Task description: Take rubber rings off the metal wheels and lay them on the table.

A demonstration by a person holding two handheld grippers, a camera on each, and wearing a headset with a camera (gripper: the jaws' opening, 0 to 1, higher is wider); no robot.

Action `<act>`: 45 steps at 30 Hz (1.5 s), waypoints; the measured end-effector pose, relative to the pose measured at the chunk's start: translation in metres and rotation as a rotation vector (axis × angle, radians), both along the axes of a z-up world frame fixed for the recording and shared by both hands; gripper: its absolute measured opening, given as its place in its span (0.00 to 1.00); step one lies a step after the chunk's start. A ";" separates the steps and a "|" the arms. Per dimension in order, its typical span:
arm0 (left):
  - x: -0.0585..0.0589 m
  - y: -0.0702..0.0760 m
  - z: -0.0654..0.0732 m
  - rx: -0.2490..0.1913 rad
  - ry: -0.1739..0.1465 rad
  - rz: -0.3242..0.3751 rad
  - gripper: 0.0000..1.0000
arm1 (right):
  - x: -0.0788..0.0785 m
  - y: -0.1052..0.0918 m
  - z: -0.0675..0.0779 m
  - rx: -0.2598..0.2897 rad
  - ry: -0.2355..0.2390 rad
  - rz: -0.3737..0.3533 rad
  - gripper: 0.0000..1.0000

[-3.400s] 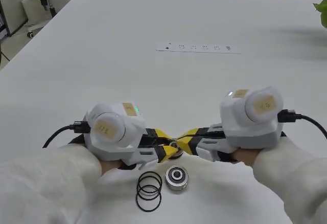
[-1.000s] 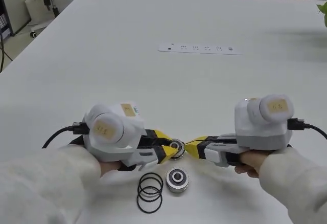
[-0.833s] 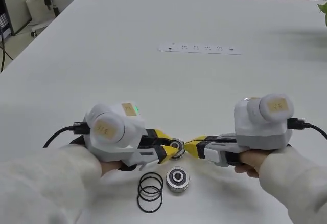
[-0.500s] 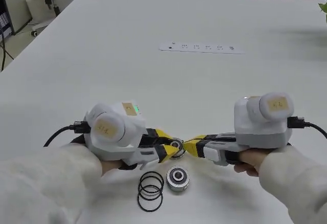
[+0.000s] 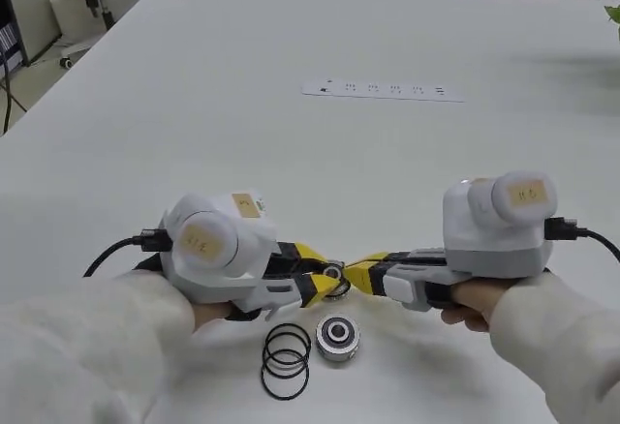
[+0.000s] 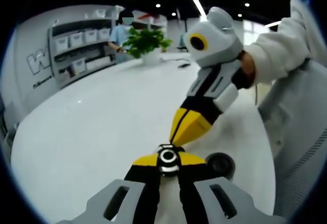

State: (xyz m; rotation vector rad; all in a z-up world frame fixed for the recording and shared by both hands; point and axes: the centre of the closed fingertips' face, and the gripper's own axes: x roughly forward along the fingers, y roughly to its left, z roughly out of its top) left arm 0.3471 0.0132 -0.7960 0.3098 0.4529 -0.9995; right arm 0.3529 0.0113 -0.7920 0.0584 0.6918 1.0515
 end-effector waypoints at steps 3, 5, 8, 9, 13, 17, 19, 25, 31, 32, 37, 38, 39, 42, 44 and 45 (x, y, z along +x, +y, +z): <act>0.000 0.000 0.000 0.000 -0.001 0.001 0.13 | -0.001 0.002 0.003 0.009 -0.006 0.005 0.00; 0.000 0.000 0.000 0.000 -0.001 0.002 0.13 | -0.001 0.003 0.005 0.015 -0.012 0.010 0.00; 0.000 -0.001 0.000 -0.001 -0.002 0.003 0.13 | -0.003 0.010 0.016 0.056 -0.021 0.023 0.00; 0.000 -0.001 0.000 -0.002 -0.002 0.001 0.13 | 0.004 0.015 0.028 0.110 -0.064 0.004 0.00; 0.000 -0.002 0.000 -0.010 -0.001 0.006 0.13 | -0.001 0.010 0.017 0.031 -0.051 0.020 0.00; 0.000 -0.002 0.001 -0.020 -0.004 0.014 0.13 | 0.002 0.002 0.011 0.028 -0.014 -0.001 0.00; 0.000 -0.002 0.001 -0.022 -0.002 0.013 0.13 | 0.002 0.001 0.010 0.028 -0.006 -0.007 0.00; 0.000 0.000 0.002 -0.013 0.023 0.013 0.15 | -0.001 0.001 0.012 0.041 0.016 -0.011 0.00; -0.005 0.001 0.015 0.004 0.019 -0.018 0.22 | -0.004 0.004 0.019 0.062 0.029 -0.013 0.00; -0.004 0.002 0.021 0.011 -0.006 -0.024 0.24 | -0.005 0.004 0.021 0.068 0.028 -0.014 0.00; -0.001 0.008 0.044 -0.039 -0.017 -0.003 0.34 | -0.004 0.004 0.032 0.109 0.029 -0.025 0.00; -0.001 0.010 0.049 -0.042 -0.032 0.002 0.36 | -0.004 0.005 0.036 0.122 0.032 -0.028 0.00; 0.000 0.012 0.052 -0.039 -0.048 -0.002 0.38 | -0.004 0.005 0.037 0.127 0.033 -0.027 0.00; -0.001 0.019 0.059 -0.032 -0.065 -0.003 0.40 | -0.006 0.007 0.041 0.138 0.034 -0.019 0.00; -0.002 0.024 0.065 -0.047 -0.069 0.005 0.41 | -0.009 0.009 0.043 0.145 0.044 -0.004 0.00; -0.003 0.027 0.068 -0.053 -0.071 0.012 0.42 | -0.012 0.011 0.044 0.148 0.050 0.007 0.00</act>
